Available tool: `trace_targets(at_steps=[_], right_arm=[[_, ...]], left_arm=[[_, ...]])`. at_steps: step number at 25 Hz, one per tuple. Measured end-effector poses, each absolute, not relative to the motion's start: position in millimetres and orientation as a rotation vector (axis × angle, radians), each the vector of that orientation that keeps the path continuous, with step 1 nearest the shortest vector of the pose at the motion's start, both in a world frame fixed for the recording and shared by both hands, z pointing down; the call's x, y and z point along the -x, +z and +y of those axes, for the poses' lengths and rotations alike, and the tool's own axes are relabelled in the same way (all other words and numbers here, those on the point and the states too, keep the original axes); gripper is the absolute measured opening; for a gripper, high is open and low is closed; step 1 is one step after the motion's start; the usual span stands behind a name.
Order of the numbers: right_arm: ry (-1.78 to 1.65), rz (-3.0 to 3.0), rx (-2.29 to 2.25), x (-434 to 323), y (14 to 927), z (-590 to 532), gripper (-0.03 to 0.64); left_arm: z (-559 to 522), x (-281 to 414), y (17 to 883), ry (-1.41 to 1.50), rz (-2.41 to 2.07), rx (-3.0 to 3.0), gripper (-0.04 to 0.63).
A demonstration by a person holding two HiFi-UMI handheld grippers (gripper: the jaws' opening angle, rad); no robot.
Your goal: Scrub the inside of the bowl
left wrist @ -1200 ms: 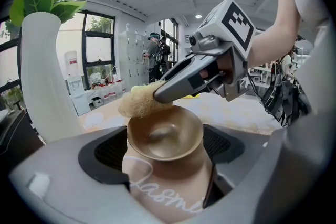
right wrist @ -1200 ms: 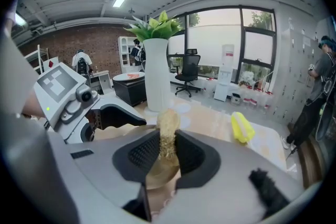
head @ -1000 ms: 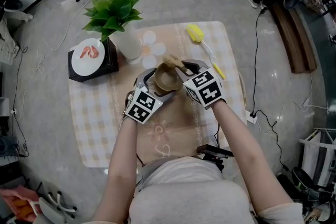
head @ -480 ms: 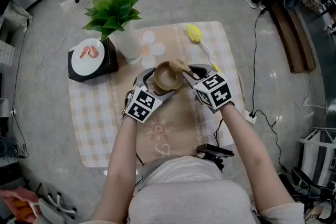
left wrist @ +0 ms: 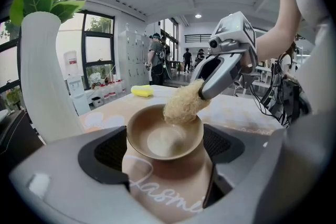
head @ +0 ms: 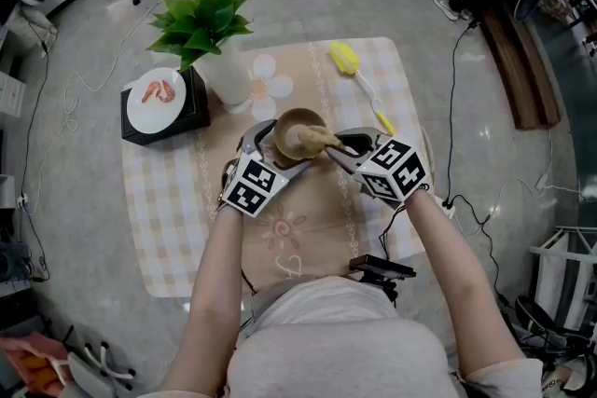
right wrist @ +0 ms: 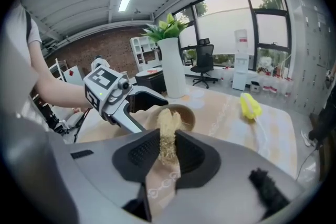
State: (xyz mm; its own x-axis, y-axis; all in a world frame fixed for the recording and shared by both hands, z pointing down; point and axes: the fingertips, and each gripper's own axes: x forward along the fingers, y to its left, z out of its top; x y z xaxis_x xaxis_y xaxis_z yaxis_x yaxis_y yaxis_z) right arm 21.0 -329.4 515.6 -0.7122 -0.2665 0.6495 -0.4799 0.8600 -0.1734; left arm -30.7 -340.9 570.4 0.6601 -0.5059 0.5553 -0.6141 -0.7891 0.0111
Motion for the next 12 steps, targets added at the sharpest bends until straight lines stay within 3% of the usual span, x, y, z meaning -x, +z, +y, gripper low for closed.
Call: trace_targets(at_steps=[12], right_arm=[[0.235,-2.38,-0.252,9,518,-309,0.089]], left_arm=[[-342,31,573,0.803,-0.895,-2.671,0.471]])
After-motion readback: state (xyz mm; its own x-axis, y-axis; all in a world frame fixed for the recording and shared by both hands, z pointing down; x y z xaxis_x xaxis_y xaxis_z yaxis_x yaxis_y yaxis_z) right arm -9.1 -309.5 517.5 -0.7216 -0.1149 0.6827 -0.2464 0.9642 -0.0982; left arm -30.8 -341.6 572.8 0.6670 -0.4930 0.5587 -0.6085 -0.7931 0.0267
